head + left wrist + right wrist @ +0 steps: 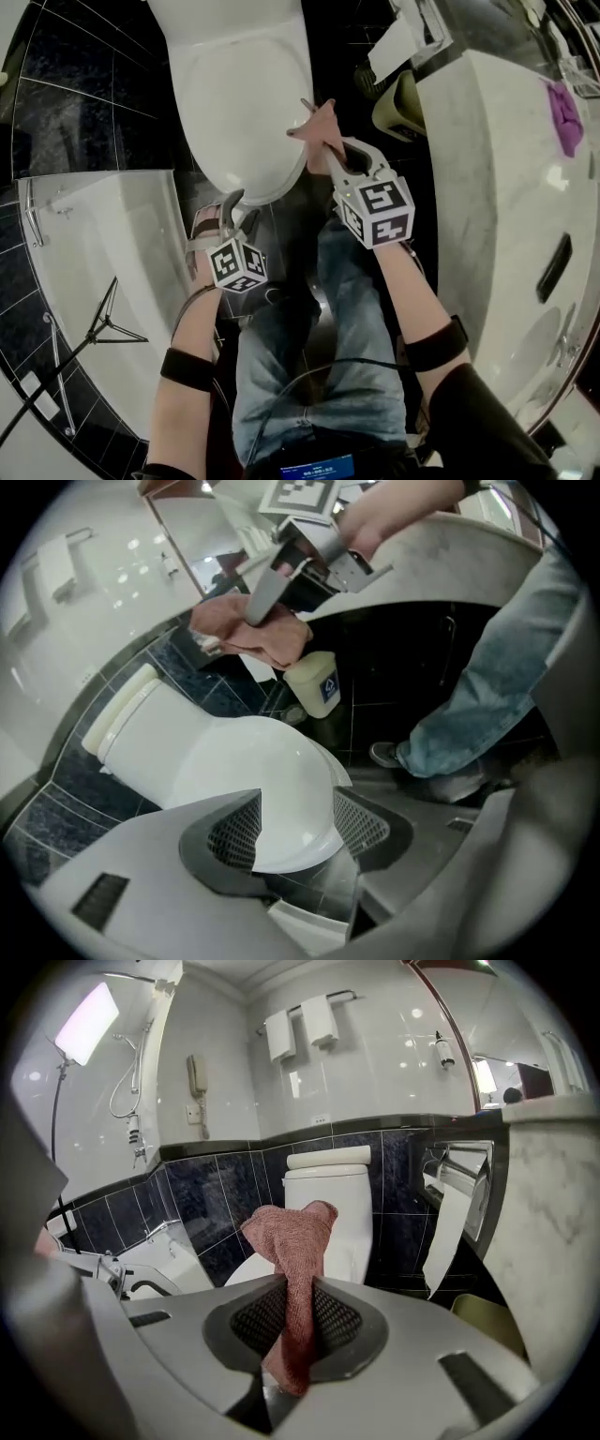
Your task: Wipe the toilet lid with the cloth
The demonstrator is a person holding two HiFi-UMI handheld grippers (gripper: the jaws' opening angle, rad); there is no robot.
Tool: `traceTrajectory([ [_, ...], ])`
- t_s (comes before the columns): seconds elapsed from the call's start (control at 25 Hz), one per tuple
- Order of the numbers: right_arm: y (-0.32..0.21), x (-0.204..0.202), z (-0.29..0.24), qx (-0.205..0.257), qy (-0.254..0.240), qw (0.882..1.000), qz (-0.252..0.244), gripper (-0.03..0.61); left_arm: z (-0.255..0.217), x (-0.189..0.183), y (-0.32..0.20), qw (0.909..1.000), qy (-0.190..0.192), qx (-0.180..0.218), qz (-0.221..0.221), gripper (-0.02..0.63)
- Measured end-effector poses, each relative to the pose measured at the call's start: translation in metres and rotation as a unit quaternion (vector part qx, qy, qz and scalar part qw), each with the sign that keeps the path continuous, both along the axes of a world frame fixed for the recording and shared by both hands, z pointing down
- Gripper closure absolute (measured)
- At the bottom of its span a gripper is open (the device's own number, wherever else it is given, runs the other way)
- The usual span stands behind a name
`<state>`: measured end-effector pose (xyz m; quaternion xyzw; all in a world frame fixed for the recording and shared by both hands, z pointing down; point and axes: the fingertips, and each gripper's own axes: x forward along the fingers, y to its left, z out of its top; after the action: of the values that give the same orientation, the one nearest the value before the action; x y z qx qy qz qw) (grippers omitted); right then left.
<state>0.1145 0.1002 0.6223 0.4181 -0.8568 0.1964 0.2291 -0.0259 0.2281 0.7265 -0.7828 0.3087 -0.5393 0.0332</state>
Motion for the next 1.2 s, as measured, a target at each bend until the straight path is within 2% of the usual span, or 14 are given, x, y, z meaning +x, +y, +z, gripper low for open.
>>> traceTrajectory([
  [0.16, -0.014, 0.009, 0.036, 0.000, -0.003, 1.000, 0.018, 0.499, 0.054, 0.005, -0.005, 0.9984, -0.036, 0.011, 0.041, 0.400],
  [0.44, -0.028, 0.024, 0.071, -0.005, 0.000, 0.999, 0.035, 0.499, 0.109, 0.008, -0.005, 0.9939, -0.081, 0.005, 0.074, 0.410],
  [0.96, -0.032, 0.049, 0.086, -0.009, 0.005, 0.999, 0.049, 0.499, 0.122, 0.015, -0.012, 0.9890, -0.104, 0.000, 0.105, 0.463],
  [1.2, -0.032, 0.049, 0.082, -0.014, 0.006, 0.999, 0.043, 0.499, 0.124, 0.011, -0.010, 0.9895, -0.114, -0.005, 0.089, 0.479],
])
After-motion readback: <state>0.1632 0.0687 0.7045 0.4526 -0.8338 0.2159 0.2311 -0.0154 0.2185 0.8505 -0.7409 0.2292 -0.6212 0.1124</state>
